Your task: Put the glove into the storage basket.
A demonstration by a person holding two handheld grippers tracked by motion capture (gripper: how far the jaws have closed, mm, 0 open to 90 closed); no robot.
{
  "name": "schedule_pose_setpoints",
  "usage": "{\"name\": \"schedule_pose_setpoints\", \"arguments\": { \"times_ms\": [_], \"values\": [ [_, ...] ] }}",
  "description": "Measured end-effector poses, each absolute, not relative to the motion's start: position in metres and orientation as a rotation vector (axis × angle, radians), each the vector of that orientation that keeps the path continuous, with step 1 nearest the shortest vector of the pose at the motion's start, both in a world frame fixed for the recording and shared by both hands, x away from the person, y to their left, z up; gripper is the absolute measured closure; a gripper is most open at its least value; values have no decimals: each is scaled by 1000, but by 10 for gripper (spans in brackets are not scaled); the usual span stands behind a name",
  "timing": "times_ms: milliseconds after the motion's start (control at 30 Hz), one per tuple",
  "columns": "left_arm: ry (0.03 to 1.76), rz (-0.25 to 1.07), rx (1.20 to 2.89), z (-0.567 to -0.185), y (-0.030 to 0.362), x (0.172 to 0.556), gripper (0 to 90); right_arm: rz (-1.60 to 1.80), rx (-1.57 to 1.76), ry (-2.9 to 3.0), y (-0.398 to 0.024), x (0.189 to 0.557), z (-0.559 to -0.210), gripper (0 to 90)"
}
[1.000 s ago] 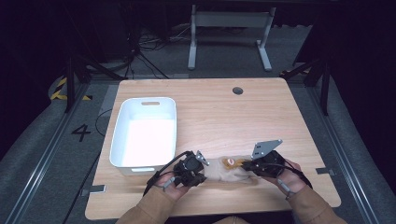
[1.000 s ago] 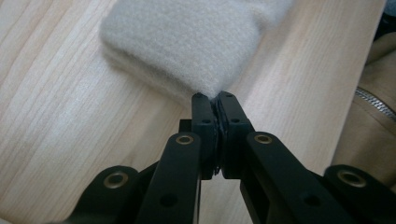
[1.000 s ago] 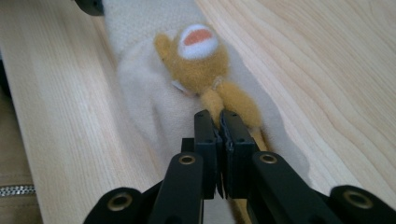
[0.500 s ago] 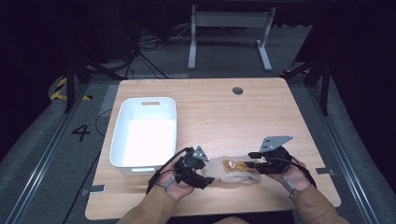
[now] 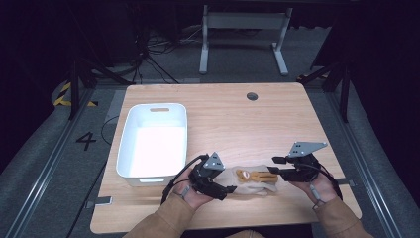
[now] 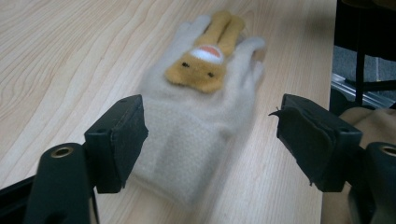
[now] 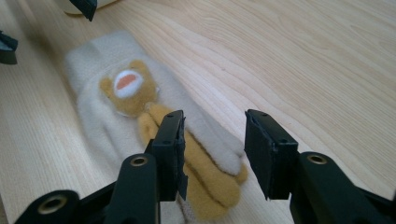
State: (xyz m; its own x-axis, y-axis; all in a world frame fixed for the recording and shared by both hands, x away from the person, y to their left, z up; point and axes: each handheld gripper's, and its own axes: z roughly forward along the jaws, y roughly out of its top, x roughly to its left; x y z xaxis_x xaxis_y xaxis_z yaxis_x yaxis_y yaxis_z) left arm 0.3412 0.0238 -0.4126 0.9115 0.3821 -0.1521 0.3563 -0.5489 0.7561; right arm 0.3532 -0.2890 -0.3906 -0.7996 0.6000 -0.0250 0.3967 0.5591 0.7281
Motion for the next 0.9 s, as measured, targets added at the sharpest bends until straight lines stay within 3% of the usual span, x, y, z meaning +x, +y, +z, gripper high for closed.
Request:
{"name": "schedule_pose_setpoints", "arguments": {
  "times_ms": [600,900],
  "values": [
    [488,72,2179,-429,12,351,0,1143,862,2508,-299,357,-391,582],
    [495,126,2214,-437,8,356,0,1148,876,2503,-301,358,-392,583]
  ]
}}
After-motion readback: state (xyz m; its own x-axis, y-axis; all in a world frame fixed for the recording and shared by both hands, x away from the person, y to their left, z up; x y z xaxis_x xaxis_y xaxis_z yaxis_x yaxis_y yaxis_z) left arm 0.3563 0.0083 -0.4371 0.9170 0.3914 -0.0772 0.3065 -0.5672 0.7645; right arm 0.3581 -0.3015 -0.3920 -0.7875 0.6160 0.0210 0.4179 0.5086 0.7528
